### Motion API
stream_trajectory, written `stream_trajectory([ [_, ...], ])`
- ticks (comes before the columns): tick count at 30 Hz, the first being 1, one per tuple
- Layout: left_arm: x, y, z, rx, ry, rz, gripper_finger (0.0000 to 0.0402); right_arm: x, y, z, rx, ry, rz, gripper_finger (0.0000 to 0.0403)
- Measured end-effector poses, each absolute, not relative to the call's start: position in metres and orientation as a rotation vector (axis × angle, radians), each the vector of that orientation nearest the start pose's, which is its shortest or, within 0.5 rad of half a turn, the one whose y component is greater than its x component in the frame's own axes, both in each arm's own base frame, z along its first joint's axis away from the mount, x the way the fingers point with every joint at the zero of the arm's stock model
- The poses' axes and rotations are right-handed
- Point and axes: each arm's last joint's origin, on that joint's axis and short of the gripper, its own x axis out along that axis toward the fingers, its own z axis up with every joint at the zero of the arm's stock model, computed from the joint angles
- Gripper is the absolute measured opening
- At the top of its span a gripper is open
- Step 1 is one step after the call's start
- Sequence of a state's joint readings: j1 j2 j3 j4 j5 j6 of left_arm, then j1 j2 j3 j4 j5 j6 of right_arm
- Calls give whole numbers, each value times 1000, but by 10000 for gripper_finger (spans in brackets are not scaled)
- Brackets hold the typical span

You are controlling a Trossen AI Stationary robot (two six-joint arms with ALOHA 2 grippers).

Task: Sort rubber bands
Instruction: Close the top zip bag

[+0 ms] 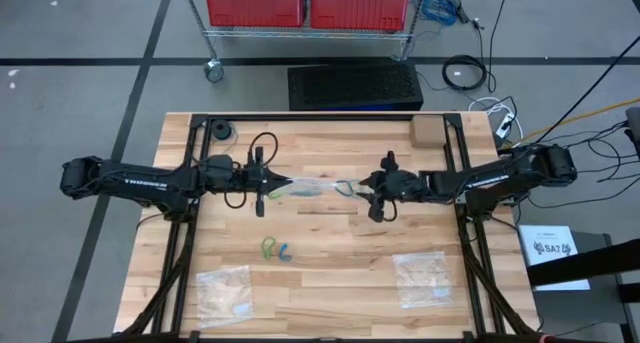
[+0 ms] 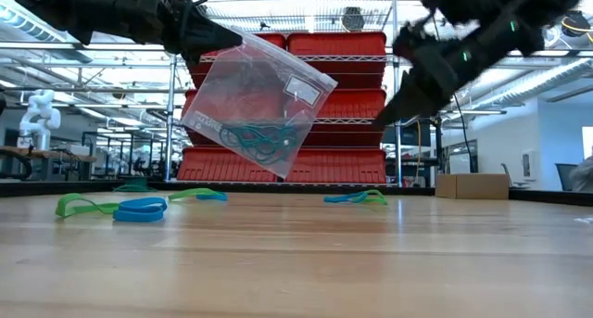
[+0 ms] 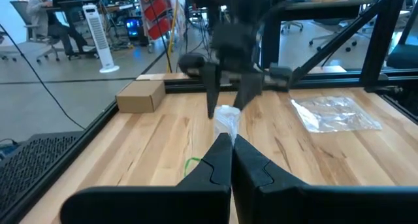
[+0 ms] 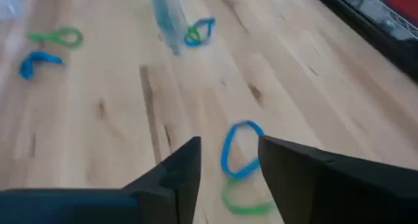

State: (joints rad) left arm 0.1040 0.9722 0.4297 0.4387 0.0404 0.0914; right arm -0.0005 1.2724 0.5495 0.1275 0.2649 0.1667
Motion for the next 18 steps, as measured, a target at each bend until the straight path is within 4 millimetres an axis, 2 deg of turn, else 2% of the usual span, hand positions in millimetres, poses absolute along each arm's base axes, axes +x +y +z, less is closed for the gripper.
stream_trajectory([
  [4,207,21,237,84,103,59,0,231,-6,160,143,278,-249,151],
  [7,207,21,237,84,100,59,0,218,-7,157,155,66,-245,142],
  [9,207,21,239,85,86,60,0,217,-7,160,158,-22,-243,137],
  [12,208,21,240,86,77,60,0,230,-7,165,120,-40,-239,135],
  [18,208,21,242,81,74,61,0,271,-7,176,50,-11,-233,134],
])
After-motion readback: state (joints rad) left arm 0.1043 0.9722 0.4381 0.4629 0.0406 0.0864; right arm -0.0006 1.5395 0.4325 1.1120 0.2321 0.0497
